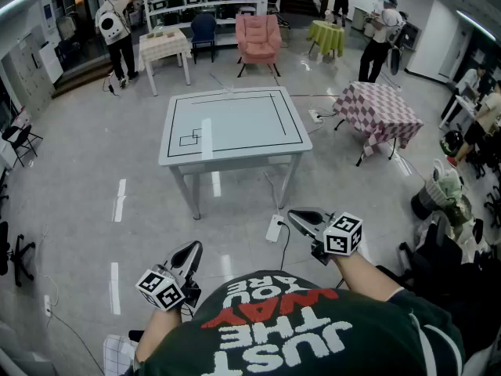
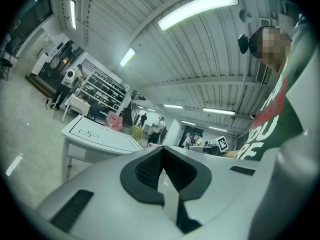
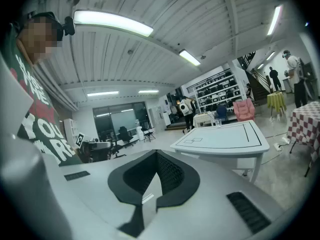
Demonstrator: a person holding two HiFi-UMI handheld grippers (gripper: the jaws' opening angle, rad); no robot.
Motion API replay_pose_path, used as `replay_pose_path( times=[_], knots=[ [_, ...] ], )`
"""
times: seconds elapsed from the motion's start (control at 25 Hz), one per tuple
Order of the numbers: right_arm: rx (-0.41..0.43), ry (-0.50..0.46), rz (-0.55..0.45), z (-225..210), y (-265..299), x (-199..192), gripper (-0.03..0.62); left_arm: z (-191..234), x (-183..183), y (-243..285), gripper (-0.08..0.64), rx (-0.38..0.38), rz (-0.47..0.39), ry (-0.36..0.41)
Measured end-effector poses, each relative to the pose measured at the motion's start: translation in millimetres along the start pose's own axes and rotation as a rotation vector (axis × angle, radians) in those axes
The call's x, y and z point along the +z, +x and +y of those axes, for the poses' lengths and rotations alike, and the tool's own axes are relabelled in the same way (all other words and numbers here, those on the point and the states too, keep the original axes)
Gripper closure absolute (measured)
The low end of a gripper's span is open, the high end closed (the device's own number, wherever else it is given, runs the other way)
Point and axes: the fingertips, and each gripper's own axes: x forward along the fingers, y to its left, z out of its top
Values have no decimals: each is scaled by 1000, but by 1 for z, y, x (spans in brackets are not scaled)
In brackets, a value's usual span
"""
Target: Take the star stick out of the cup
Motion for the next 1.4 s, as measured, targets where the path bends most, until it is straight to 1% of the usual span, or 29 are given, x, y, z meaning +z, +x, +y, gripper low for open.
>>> replay_pose_path(
  times=[0.12,0.24,0.48,0.72,1.04,1.16,1.28,1.4],
  knots=[
    [-1,-8,1,-3,0,1,560,1,-3,2,554,-18,-3,16],
    [2,-8,0,-5,0,2,560,-2,0,4,554,-1,-4,1],
    [7,1,-2,-8,-3,-1,560,-6,-2,8,554,-1,0,-3],
    [11,41,-45,-18,-14,4,560,-11,-4,21,554,-7,11,5],
    [16,43,-41,-49,-61,-3,560,-43,-18,66,554,-25,22,23],
    [30,30,-33,-62,-82,-7,560,-59,-24,86,554,-18,31,21],
    [46,8,-19,-76,-99,-13,560,-72,-31,108,554,-22,39,36],
    [48,10,-12,-93,-114,-17,559,-83,-34,126,554,-11,47,43]
  ],
)
